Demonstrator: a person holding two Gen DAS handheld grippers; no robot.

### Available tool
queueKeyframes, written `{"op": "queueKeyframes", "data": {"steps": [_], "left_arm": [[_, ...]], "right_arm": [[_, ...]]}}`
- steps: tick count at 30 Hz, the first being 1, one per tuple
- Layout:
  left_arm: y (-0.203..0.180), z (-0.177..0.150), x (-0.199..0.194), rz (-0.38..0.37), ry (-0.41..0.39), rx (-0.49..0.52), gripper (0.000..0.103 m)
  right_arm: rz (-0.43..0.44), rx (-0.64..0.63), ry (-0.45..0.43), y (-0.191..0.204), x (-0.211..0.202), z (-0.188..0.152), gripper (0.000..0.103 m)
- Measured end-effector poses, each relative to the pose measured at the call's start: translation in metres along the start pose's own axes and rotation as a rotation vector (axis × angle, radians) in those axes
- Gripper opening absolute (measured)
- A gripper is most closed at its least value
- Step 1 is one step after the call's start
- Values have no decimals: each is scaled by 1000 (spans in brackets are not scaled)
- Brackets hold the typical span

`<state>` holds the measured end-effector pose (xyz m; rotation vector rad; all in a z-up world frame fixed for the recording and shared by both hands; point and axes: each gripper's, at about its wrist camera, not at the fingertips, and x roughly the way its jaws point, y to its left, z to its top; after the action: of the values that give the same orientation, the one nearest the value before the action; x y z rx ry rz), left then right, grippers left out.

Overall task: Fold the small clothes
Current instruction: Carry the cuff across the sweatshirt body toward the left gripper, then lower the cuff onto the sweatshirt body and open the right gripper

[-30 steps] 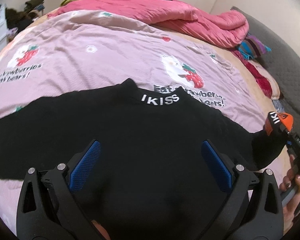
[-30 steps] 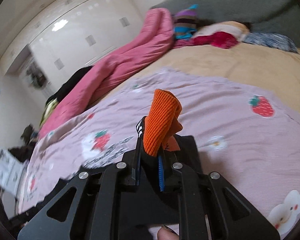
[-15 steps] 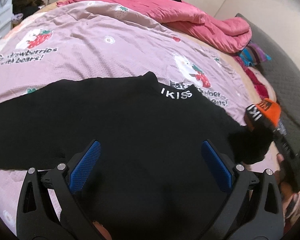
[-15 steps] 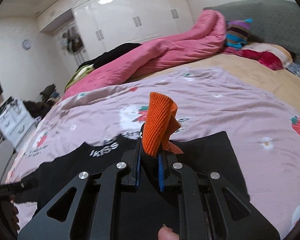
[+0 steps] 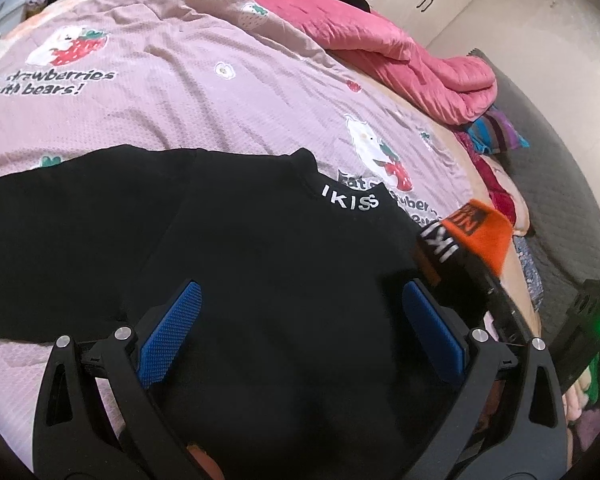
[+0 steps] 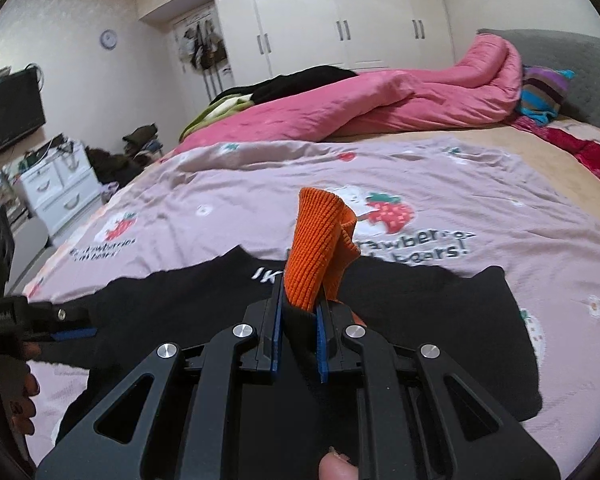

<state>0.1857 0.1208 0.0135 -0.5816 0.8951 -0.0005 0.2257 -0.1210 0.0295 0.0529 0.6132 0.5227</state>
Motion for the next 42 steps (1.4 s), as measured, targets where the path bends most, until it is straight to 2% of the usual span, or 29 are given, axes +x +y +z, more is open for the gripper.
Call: {"op": "queueKeyframes", "data": {"steps": [7, 13, 16, 18, 23, 25, 31, 33, 34, 35, 37, 40, 42], "left_arm": [[7, 1, 4, -23, 2, -27, 95], [13, -3, 18, -25, 36, -46, 94], [15, -5, 26, -29, 56, -58, 93], [12, -7, 31, -26, 69, -48, 87], [-2, -18, 50, -72, 121, -21, 62], [-12, -24, 59, -87, 147, 2, 57], [-25, -36, 84, -77, 187, 2, 57], [-24, -37, 88, -69, 180, -9, 53], [-24, -36, 88, -64, 172, -12, 46], [-24, -36, 88, -58, 164, -7, 34], [-25, -36, 89, -48, 158, 7, 18], [-29, -35, 87, -54, 146, 33, 10], [-34, -34, 81, -61, 123, 51, 8]], "right_arm": [[51, -3, 52, 20, 18, -15, 19], [159, 16, 139, 25, 19, -23, 56], [189, 47, 143, 18, 10, -21, 58], [164, 66, 134, 7, 3, -18, 58], [79, 109, 119, -23, -12, -14, 58], [50, 135, 114, -37, -20, -13, 58], [-11, 196, 72, -71, -45, -6, 59], [-22, 215, 57, -82, -53, -3, 59], [-30, 227, 48, -87, -56, -1, 59], [-38, 240, 42, -92, -59, -1, 59], [-48, 260, 36, -101, -61, 1, 59], [-77, 293, 28, -116, -66, 1, 59], [-91, 312, 25, -123, -68, 2, 59]]}}
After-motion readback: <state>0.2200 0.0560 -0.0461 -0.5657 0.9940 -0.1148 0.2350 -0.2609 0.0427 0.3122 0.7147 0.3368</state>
